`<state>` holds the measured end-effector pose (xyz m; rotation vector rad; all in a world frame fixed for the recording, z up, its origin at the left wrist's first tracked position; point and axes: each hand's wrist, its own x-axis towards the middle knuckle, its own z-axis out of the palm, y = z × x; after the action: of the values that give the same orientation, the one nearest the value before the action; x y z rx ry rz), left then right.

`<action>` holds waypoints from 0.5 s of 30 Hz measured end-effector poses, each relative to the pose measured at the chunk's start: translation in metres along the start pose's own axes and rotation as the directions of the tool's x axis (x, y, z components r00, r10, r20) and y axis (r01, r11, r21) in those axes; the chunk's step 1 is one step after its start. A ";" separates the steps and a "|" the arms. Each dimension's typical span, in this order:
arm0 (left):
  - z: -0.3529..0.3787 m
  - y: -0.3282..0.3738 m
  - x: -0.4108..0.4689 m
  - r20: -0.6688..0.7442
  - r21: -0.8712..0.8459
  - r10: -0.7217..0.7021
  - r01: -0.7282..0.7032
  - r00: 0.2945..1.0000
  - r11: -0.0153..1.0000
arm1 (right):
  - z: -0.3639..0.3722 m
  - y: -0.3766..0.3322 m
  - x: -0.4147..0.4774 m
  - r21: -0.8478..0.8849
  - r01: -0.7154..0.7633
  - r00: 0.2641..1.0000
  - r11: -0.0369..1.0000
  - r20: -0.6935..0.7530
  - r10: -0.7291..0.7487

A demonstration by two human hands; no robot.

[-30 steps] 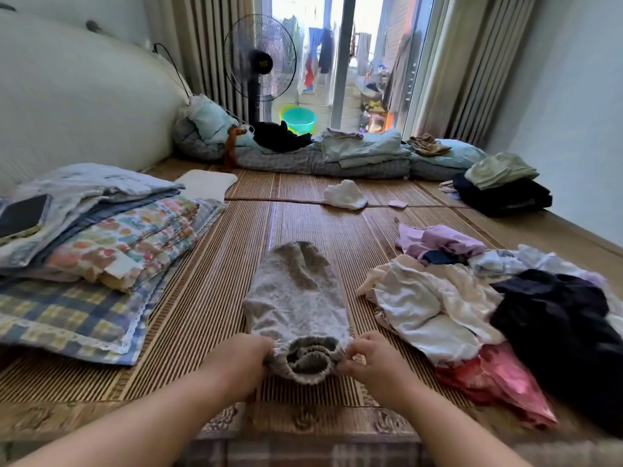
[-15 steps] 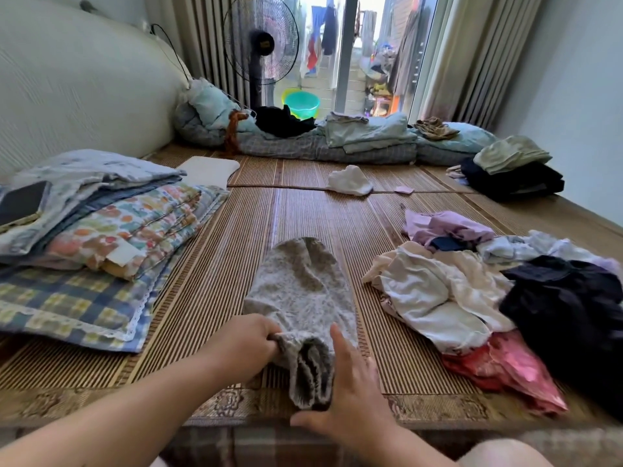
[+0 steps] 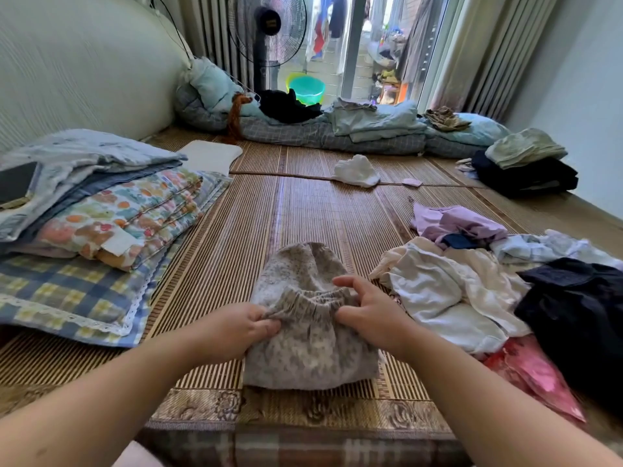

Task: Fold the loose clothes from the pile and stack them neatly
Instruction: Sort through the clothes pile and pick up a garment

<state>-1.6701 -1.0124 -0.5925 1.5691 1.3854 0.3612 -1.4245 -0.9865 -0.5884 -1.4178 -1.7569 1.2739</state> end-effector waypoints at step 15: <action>0.021 -0.047 0.054 0.219 0.809 0.011 -0.188 0.976 0.557 | 0.018 0.070 0.037 -0.806 0.250 0.912 0.537 0.383 0.150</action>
<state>-1.6654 -0.9799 -0.6597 2.3845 1.3812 -0.4813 -1.4205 -0.9572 -0.6640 -1.5971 -2.9627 0.6616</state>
